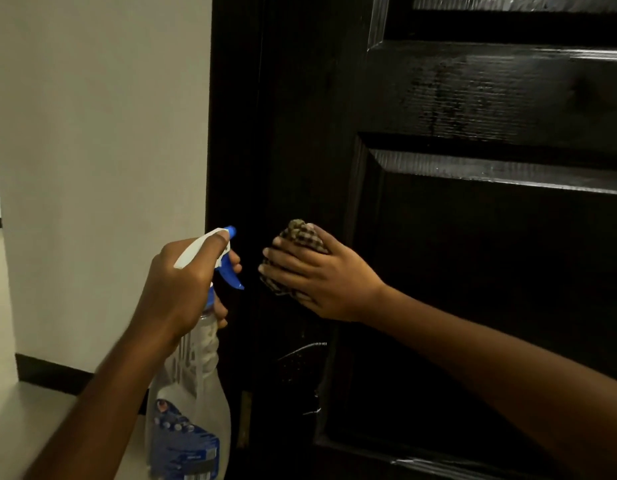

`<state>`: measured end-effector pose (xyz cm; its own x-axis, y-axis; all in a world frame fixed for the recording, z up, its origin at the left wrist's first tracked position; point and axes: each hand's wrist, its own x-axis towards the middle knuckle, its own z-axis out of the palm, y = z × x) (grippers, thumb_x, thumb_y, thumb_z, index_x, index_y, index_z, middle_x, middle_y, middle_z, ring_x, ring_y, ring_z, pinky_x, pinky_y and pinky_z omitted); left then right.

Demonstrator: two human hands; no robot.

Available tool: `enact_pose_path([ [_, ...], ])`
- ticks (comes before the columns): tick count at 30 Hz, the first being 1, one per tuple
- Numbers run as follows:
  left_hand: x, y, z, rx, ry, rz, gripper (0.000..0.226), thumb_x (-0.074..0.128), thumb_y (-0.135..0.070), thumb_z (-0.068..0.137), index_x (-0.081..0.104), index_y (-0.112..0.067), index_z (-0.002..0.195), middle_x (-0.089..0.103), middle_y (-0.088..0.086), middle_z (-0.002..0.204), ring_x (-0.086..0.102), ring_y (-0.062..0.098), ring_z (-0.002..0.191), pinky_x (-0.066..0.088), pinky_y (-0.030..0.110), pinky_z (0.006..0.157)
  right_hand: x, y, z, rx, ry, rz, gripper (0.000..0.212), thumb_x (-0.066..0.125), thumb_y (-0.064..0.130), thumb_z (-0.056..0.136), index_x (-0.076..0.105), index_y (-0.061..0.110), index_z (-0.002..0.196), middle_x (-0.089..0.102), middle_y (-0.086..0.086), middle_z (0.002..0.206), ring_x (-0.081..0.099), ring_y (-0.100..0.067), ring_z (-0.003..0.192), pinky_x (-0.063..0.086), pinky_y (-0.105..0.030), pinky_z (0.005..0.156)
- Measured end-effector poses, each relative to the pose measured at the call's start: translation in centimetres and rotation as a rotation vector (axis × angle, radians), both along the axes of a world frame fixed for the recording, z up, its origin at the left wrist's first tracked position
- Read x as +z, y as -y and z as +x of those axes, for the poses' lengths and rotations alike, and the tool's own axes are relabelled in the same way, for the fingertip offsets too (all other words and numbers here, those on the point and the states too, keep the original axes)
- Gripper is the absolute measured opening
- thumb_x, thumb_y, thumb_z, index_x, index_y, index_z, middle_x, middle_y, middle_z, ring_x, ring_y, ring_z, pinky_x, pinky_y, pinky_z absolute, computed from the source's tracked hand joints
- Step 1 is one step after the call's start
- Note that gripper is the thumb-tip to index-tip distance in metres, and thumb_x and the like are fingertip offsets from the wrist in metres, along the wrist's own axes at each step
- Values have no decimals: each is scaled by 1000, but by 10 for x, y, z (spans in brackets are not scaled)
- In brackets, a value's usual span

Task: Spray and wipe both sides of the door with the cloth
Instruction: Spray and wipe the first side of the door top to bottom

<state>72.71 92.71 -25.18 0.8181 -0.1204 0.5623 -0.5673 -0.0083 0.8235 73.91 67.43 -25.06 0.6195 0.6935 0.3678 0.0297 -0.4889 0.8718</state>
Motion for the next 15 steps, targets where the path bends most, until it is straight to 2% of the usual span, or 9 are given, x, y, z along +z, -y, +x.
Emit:
enact_pose_path([
  [2,-4,1,-4,-21,-1,6,48,49,-44,99,69,-4,82,73,10,80,57,45,42,52,43,48,13,18,-12,1,15,7,60,33,43,102,29,29,160,30,1,165,20,-19,155,12,-53,124],
  [4,-7,5,-8,-39,-12,6,51,49,-50,93,69,-4,83,73,10,80,57,44,42,52,40,45,47,29,-22,4,103,128,60,34,43,102,28,30,160,29,2,166,21,-18,154,12,-50,123],
  [8,-9,19,-11,-38,1,20,45,46,-36,104,69,-3,83,72,11,80,56,44,43,49,33,40,111,27,-30,-48,341,450,62,34,46,103,19,31,162,20,3,168,13,-19,156,13,-51,121],
  [11,-8,25,-19,-40,13,15,45,46,-35,104,69,-3,83,72,11,79,56,42,42,50,33,40,91,14,-23,-53,381,495,64,35,46,103,18,28,162,16,0,169,9,-21,157,4,-52,121],
  [15,-17,33,-30,-20,16,13,44,48,-34,104,69,-3,81,71,10,77,56,43,42,50,34,38,23,18,-26,-46,236,377,67,38,45,101,18,27,162,16,0,169,9,-21,157,6,-55,123],
])
